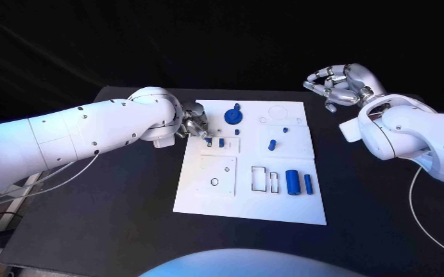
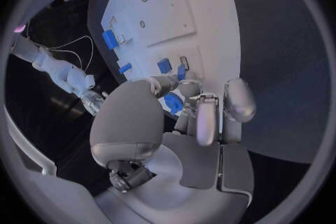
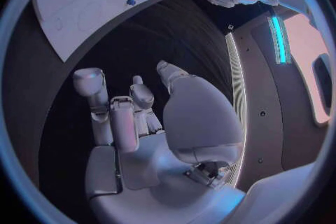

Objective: Assemble the parts on the task board

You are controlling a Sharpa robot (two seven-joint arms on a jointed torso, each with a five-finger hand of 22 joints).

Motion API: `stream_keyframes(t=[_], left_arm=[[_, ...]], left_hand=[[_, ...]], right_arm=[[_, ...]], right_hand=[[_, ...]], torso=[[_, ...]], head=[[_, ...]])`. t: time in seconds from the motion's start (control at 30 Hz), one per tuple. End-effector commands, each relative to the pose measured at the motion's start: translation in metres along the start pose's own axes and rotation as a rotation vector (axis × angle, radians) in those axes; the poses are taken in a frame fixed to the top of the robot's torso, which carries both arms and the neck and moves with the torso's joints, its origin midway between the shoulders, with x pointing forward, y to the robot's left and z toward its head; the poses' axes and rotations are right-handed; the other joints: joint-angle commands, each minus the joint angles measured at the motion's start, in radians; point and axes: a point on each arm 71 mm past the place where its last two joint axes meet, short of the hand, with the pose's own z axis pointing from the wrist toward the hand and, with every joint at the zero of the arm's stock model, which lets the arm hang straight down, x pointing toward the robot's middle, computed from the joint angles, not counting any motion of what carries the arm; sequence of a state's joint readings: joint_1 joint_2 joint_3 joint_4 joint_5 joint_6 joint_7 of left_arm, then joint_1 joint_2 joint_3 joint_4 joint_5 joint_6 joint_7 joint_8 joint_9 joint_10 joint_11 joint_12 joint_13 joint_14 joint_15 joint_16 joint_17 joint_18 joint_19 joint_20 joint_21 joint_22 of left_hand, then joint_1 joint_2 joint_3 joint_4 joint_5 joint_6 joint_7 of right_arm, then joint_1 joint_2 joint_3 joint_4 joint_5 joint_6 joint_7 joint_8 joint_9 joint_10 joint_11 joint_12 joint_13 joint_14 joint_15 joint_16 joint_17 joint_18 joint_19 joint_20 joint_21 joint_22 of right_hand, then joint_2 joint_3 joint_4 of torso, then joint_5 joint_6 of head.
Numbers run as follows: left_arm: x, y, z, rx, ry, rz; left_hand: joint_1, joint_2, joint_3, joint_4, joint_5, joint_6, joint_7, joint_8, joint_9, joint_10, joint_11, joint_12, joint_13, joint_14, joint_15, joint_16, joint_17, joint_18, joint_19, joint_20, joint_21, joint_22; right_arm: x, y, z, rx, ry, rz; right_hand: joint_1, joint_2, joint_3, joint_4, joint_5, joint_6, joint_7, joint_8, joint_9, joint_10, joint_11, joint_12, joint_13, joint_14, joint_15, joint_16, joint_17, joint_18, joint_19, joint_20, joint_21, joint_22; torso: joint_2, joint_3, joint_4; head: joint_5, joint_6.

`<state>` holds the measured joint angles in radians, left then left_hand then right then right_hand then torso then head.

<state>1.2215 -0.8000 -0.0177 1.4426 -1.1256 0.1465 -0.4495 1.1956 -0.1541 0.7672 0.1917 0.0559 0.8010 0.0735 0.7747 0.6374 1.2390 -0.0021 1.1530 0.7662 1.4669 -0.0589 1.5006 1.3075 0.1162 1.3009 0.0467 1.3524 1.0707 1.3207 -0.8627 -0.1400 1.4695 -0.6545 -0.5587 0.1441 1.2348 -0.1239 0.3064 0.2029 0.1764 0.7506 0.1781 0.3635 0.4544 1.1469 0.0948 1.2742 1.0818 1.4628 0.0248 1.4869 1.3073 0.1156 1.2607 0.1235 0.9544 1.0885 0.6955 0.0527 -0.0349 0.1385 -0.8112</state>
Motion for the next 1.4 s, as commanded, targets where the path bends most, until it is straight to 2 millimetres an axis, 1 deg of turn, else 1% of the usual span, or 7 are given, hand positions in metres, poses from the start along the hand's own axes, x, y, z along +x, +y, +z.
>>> stream_keyframes(t=[0.03, 0.3, 0.5, 0.9, 1.07, 1.4], left_arm=[[0.0022, -0.0022, -0.0001, 0.002, 0.015, 0.020], [0.0047, -0.0022, -0.0003, -0.004, 0.036, 0.030], [0.0065, -0.0030, -0.0005, -0.006, 0.049, 0.037], [0.0081, -0.0014, 0.0007, -0.015, 0.058, 0.041], [0.0092, -0.0009, 0.0012, -0.018, 0.061, 0.041], [0.0097, -0.0017, 0.0023, -0.018, 0.057, 0.039]], left_hand=[[0.001, -0.007, 0.174, -0.167, 0.008, 0.008, 0.000, 0.007, 0.056, 0.009, -0.003, 0.006, 0.000, 0.069, -0.006, 0.006, 0.123, -0.017, 0.009, 0.000, 0.007, 0.001], [0.000, -0.008, 0.175, -0.168, 0.008, 0.009, 0.000, 0.007, 0.056, 0.009, -0.003, 0.005, -0.001, 0.069, -0.006, 0.007, 0.124, -0.017, 0.009, 0.000, 0.007, 0.001], [-0.002, -0.010, 0.177, -0.168, 0.010, 0.010, 0.000, 0.007, 0.056, 0.009, -0.004, 0.003, -0.005, 0.069, -0.007, 0.008, 0.125, -0.017, 0.010, 0.000, 0.007, 0.002], [-0.003, -0.011, 0.179, -0.168, 0.011, 0.012, -0.001, 0.007, 0.056, 0.010, -0.004, 0.002, -0.005, 0.069, -0.007, 0.008, 0.125, -0.018, 0.010, 0.000, 0.008, 0.004], [-0.004, -0.012, 0.180, -0.168, 0.012, 0.012, -0.001, 0.007, 0.056, 0.012, -0.005, 0.003, -0.002, 0.069, -0.007, 0.008, 0.126, -0.018, 0.010, 0.000, 0.008, 0.003], [-0.005, -0.013, 0.181, -0.168, 0.013, 0.013, -0.001, 0.007, 0.056, 0.012, -0.005, 0.002, -0.004, 0.069, -0.007, 0.008, 0.125, -0.018, 0.010, -0.001, 0.008, 0.003]], right_arm=[[-0.0005, 0.0002, -0.0003, -0.005, -0.004, -0.009], [-0.0009, -0.0001, -0.0004, -0.003, -0.004, -0.008], [-0.0010, -0.0002, -0.0005, -0.003, -0.004, -0.008], [-0.0009, -0.0002, -0.0004, -0.003, -0.003, -0.007], [-0.0010, -0.0002, -0.0005, -0.003, -0.004, -0.007], [-0.0009, -0.0001, -0.0006, -0.003, -0.003, -0.007]], right_hand=[[0.011, 0.002, -0.005, -0.001, -0.003, -0.009, -0.001, 0.007, 0.001, -0.001, -0.001, 0.007, 0.000, 0.044, -0.007, -0.004, 0.054, 0.017, 0.006, -0.003, 0.006, 0.001], [0.011, 0.003, -0.006, 0.000, -0.004, -0.009, -0.001, 0.008, 0.001, 0.000, -0.001, 0.007, 0.001, 0.045, -0.007, -0.004, 0.055, 0.017, 0.006, -0.003, 0.006, 0.001], [0.011, 0.003, -0.006, 0.000, -0.004, -0.009, -0.001, 0.008, 0.001, 0.000, -0.001, 0.007, 0.001, 0.045, -0.007, -0.004, 0.055, 0.017, 0.006, -0.003, 0.006, 0.001], [0.010, 0.003, -0.007, 0.002, -0.005, -0.009, -0.001, 0.008, 0.001, -0.001, -0.001, 0.007, 0.000, 0.045, -0.007, -0.003, 0.056, 0.017, 0.006, -0.003, 0.006, 0.001], [0.010, 0.003, -0.007, 0.002, -0.005, -0.009, -0.001, 0.008, 0.001, -0.001, -0.001, 0.007, 0.000, 0.045, -0.007, -0.003, 0.056, 0.017, 0.006, -0.003, 0.006, 0.001], [0.010, 0.003, -0.007, 0.002, -0.005, -0.009, -0.001, 0.008, 0.001, -0.001, -0.001, 0.007, 0.000, 0.045, -0.007, -0.003, 0.056, 0.017, 0.006, -0.003, 0.006, 0.001]], torso=[[-0.001, 0.0002, -0.0005], [0.000, 0.0000, 0.0004], [-0.001, -0.0001, -0.0006], [0.000, -0.0005, 0.0001], [0.000, -0.0002, -0.0009], [0.000, 0.0001, 0.0000]], head=[[0.001, -0.001], [-0.001, -0.001], [0.000, -0.001], [-0.001, -0.002], [-0.002, -0.003], [-0.003, -0.004]])
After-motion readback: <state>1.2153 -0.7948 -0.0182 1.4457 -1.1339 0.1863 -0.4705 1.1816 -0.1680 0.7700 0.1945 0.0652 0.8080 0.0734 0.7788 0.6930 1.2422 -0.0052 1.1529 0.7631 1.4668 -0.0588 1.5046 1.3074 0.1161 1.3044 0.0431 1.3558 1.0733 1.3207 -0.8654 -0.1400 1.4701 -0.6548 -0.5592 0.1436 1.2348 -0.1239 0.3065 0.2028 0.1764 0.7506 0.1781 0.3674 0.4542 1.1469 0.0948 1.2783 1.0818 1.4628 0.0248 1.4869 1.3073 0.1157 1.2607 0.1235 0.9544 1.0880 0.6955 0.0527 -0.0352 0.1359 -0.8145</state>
